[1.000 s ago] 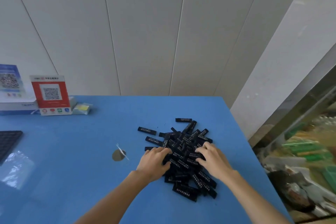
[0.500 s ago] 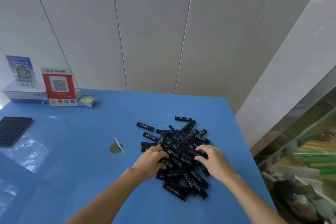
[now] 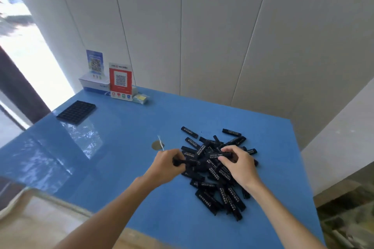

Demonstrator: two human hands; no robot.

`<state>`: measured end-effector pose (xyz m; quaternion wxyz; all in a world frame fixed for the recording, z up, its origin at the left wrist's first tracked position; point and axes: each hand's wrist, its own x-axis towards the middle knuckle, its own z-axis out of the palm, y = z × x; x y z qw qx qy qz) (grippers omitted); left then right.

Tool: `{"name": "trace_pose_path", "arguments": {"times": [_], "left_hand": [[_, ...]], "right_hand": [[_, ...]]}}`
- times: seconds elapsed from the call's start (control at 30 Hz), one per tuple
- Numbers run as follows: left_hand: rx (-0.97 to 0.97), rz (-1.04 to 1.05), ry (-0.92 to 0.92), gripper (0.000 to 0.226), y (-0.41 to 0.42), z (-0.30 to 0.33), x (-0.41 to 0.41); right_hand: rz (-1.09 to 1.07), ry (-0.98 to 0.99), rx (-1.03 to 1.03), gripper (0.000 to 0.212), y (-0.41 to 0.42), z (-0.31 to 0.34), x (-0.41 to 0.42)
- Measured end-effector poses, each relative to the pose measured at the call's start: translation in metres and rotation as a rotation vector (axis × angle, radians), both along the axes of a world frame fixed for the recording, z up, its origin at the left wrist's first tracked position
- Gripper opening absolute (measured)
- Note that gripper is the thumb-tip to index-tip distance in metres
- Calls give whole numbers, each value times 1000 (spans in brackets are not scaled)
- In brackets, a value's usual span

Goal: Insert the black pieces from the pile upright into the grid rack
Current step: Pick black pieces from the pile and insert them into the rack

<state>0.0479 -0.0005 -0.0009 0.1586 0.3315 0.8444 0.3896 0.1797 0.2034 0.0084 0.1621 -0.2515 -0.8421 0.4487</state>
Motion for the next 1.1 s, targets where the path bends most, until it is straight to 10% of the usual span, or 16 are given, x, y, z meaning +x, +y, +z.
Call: {"name": "trace_pose_path", "arguments": {"times": [0.5,1.1], "left_hand": [[147,172,-152,54,-153,25,-27],[128,187,-89,51,-378,43,-174]], "right_hand": [[210,127,-80,21,-142,36,-81],[298,109,28,31,-356,51,-226]]}}
